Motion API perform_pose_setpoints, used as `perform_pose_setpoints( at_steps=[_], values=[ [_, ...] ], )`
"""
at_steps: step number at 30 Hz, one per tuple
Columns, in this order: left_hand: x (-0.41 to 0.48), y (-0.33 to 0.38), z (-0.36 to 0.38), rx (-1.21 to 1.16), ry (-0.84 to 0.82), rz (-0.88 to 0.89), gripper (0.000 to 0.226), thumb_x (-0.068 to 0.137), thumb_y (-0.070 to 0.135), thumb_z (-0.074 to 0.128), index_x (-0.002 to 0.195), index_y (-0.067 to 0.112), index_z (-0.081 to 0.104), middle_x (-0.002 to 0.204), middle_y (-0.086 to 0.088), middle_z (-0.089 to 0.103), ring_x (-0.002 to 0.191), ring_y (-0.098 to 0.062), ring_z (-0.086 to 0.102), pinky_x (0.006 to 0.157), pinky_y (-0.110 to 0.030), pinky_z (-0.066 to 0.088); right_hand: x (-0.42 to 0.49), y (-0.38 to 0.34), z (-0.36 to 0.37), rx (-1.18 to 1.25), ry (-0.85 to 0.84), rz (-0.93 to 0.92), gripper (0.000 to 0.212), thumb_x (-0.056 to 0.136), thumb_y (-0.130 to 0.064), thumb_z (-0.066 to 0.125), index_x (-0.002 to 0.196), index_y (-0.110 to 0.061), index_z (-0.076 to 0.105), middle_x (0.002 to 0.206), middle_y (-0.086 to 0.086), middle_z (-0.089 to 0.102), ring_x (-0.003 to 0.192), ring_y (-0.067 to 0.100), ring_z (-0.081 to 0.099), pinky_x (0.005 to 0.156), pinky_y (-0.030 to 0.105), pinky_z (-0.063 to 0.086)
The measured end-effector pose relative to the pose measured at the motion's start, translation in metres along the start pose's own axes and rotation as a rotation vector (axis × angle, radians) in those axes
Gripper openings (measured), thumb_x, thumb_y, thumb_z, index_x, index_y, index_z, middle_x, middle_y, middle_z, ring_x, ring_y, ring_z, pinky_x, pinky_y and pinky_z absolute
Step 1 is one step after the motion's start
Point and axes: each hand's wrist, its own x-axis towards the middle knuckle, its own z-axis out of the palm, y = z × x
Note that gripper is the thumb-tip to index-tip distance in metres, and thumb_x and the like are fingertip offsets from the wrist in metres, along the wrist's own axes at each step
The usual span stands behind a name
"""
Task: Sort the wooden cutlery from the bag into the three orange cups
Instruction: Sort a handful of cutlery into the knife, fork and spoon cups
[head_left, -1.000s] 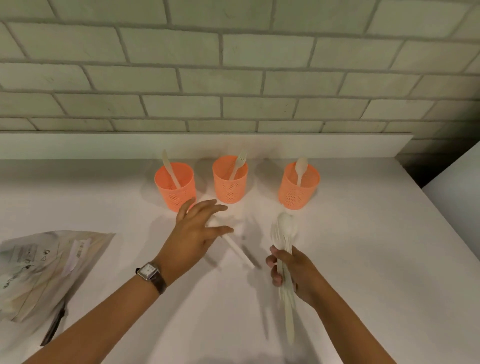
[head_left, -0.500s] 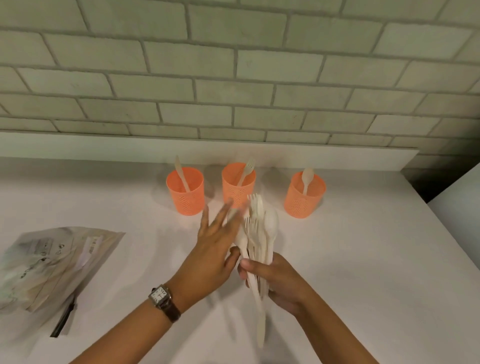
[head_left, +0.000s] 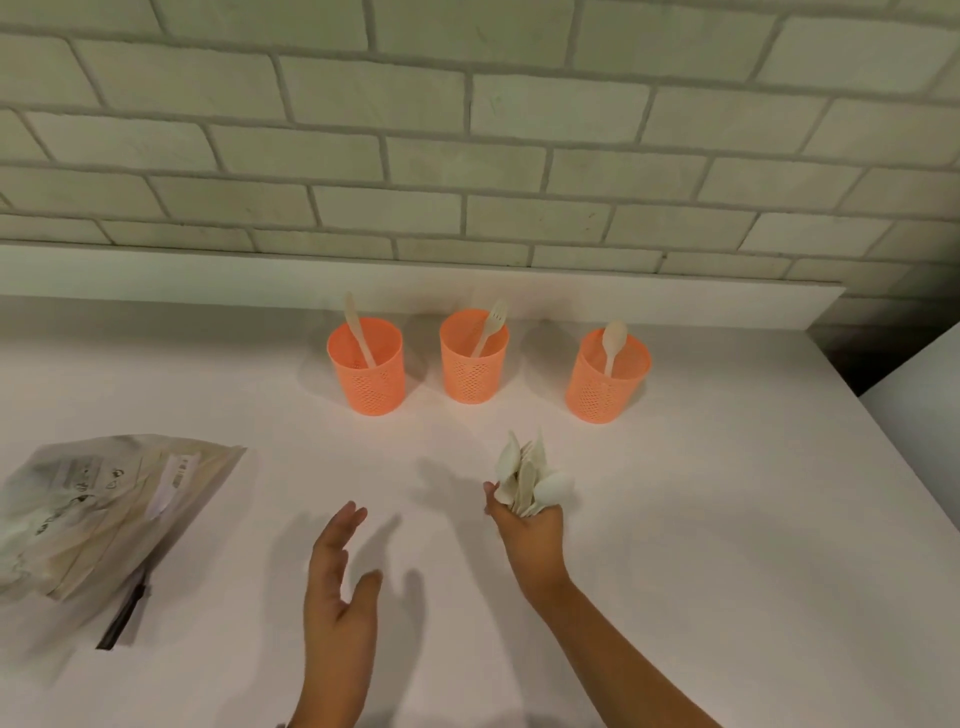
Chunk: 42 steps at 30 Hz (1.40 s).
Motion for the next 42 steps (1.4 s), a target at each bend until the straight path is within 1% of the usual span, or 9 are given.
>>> perform_pose_setpoints(
  at_steps=[8,15,20,24,27,31,34,37,42],
  values=[
    [0.011,0.014,-0.004,0.047,0.046,0.032,0.05,0.088,-0.009,0.044,0.112,0.032,0.058,0.118,0.028,0.057,0.122,-0.002,0.048,0.105,-0.023,0.033,0.02,-0.001,0.0,-0.028,0.011,-0.096,0.016,0.079,-0.002,0.07,0.071,-0.016,0.066,0.056,-0.017,0.064,0.059,-0.004,0.061,0.059,0.008,0.047],
    [0.019,0.019,0.006,0.052,-0.023,-0.046,0.046,0.089,-0.006,0.046,0.1,0.035,0.065,0.113,0.017,0.064,0.114,-0.004,0.054,0.099,-0.017,0.04,0.017,0.017,0.006,-0.209,-0.07,-0.005,0.009,0.084,-0.011,0.067,0.076,-0.009,0.062,0.063,0.001,0.063,0.053,0.0,0.058,0.053,0.007,0.044],
    [0.034,0.019,0.029,-0.357,-0.158,-0.536,0.027,0.091,0.028,0.048,0.113,0.02,0.061,0.115,-0.001,0.066,0.106,-0.018,0.061,0.096,-0.035,0.044,-0.012,-0.014,0.011,-0.04,-0.242,0.125,0.021,0.083,-0.012,0.066,0.064,-0.008,0.061,0.055,0.007,0.063,0.054,0.019,0.061,0.065,0.037,0.054],
    [0.029,0.032,0.059,-0.838,-0.248,-0.965,0.037,0.094,0.028,0.041,0.108,0.007,0.068,0.103,-0.011,0.07,0.088,-0.024,0.068,0.087,-0.038,0.048,-0.031,-0.032,0.016,0.105,-0.202,0.181,0.006,0.079,-0.011,0.071,0.082,-0.015,0.067,0.07,-0.003,0.07,0.07,0.011,0.069,0.066,0.025,0.053],
    [0.022,0.041,0.07,-1.222,-0.357,-1.1,0.043,0.085,0.027,0.054,0.126,0.014,0.059,0.127,-0.003,0.059,0.119,-0.021,0.056,0.109,-0.036,0.036,-0.037,-0.035,0.023,-0.001,-0.095,0.149,0.041,0.066,-0.02,0.08,0.104,-0.016,0.064,0.089,-0.002,0.072,0.084,0.009,0.07,0.079,0.028,0.057],
    [0.029,0.045,0.078,-1.358,-0.334,-1.091,0.048,0.084,0.023,0.049,0.131,0.019,0.053,0.136,0.003,0.048,0.133,-0.018,0.043,0.117,-0.035,0.021,-0.04,-0.043,0.023,-0.133,-0.139,0.051,0.05,0.064,-0.02,0.077,0.111,-0.014,0.063,0.102,-0.002,0.069,0.096,0.007,0.066,0.09,0.028,0.053],
    [0.032,0.058,0.081,-1.253,-0.311,-1.015,0.035,0.085,0.024,0.046,0.112,0.013,0.066,0.11,-0.003,0.065,0.112,-0.02,0.058,0.113,-0.035,0.029,-0.042,-0.049,0.023,-0.132,-0.218,0.017,0.033,0.081,-0.013,0.07,0.113,-0.019,0.062,0.101,-0.01,0.068,0.09,-0.01,0.063,0.083,0.011,0.049],
    [0.033,0.065,0.08,-0.954,-0.277,-0.86,0.034,0.091,0.029,0.046,0.113,0.012,0.066,0.096,-0.002,0.071,0.098,-0.018,0.064,0.095,-0.032,0.047,-0.039,-0.06,0.017,-0.086,-0.249,0.008,0.016,0.087,-0.016,0.063,0.097,-0.028,0.064,0.083,-0.015,0.068,0.075,-0.013,0.063,0.066,0.004,0.047],
    [0.041,0.086,0.05,-0.363,-0.435,-0.342,0.04,0.097,0.037,0.034,0.115,0.02,0.065,0.113,0.0,0.07,0.071,-0.008,0.064,0.074,-0.03,0.049,-0.041,-0.076,0.002,-0.054,-0.416,0.004,0.018,0.086,-0.03,0.058,0.07,-0.026,0.061,0.054,-0.004,0.057,0.06,0.013,0.056,0.065,0.023,0.043]
  ],
)
